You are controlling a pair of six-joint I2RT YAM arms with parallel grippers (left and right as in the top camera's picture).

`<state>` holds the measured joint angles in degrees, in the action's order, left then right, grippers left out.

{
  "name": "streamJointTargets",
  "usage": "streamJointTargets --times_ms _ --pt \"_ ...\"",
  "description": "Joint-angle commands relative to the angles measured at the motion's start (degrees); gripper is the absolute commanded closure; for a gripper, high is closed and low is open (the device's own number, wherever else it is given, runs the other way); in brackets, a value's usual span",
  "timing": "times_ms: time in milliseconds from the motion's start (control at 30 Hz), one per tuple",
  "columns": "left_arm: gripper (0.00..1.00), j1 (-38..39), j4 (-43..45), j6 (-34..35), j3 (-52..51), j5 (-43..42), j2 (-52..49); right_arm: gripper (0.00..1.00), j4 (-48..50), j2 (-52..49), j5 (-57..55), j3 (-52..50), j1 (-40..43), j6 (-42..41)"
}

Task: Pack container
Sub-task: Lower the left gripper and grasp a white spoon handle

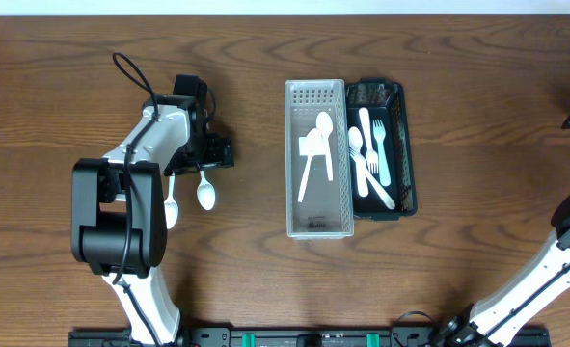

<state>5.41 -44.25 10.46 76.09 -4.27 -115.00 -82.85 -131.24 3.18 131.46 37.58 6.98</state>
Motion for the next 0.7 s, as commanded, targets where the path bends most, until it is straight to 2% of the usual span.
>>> streamJointTargets --times_ms 0,433,567,667 --pt "0.02 0.17 0.04 -0.37 -1.77 0.85 -0.87 0.01 -0.02 -0.37 0.22 -0.07 0.61 0.81" --pt "0.03 0.17 1.22 -0.35 -3.65 0.59 -0.85 0.01 -0.04 -0.37 0.22 -0.07 0.61 0.81" --pt "0.29 0.17 1.55 -0.33 -3.65 -1.16 -0.85 0.01 -0.04 -0.37 0.22 -0.07 0.61 0.81" --pt "0.42 0.17 1.51 0.13 -3.65 -1.36 -0.85 0.01 -0.04 -0.37 0.22 -0.07 0.61 0.81"
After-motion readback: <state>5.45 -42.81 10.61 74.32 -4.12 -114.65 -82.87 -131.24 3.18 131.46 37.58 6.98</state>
